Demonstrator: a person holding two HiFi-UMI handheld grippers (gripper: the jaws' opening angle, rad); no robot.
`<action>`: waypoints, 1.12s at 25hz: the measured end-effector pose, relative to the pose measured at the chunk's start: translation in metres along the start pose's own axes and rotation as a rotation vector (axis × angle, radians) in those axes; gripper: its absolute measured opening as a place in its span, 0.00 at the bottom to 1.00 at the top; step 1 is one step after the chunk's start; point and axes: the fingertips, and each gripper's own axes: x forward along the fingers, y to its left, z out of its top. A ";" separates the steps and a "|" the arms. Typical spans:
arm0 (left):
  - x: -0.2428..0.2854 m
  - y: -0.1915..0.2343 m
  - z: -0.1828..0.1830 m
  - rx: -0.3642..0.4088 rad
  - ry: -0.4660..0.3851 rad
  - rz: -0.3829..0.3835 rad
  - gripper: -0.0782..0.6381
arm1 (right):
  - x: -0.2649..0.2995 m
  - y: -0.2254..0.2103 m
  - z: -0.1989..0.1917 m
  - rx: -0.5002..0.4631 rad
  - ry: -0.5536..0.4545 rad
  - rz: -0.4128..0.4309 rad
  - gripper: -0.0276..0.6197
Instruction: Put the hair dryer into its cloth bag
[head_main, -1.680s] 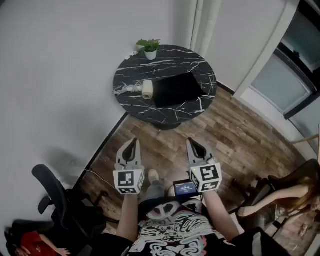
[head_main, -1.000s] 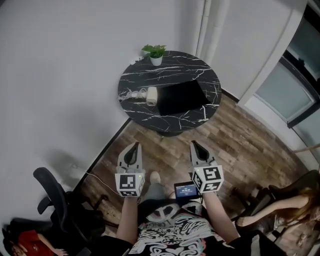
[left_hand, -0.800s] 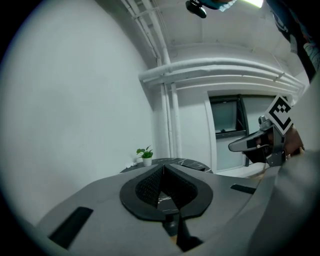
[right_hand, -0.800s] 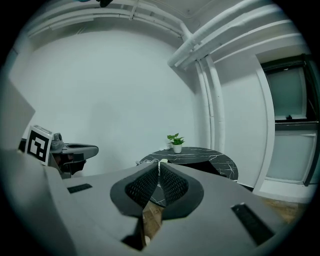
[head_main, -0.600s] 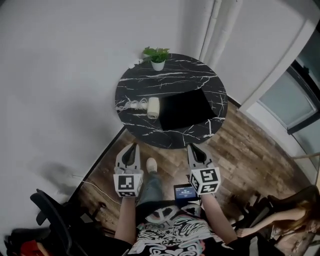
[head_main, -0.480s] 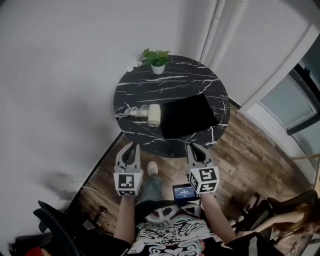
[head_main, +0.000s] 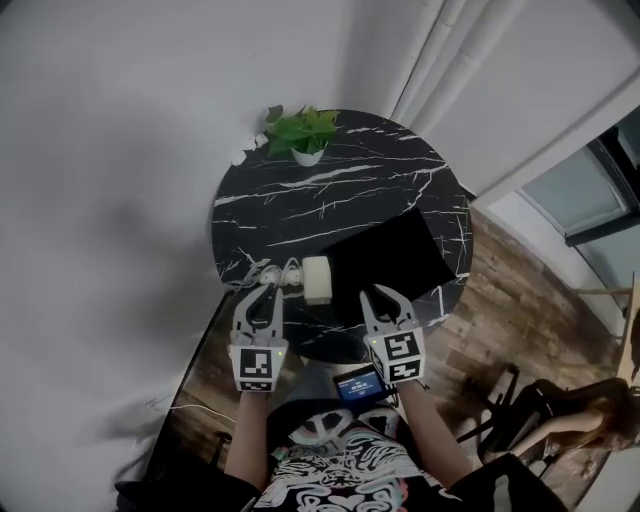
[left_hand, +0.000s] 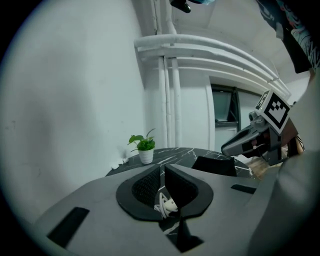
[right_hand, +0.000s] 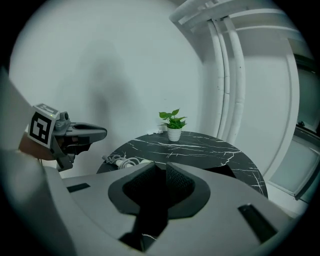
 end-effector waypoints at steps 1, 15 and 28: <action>0.006 0.003 -0.003 0.000 0.006 -0.012 0.13 | 0.008 0.001 -0.001 -0.004 0.016 0.006 0.08; 0.057 0.017 -0.104 0.211 0.330 -0.239 0.48 | 0.088 0.014 -0.077 -0.166 0.329 0.125 0.29; 0.085 0.010 -0.163 0.453 0.532 -0.401 0.53 | 0.086 0.001 -0.050 0.086 0.246 0.195 0.08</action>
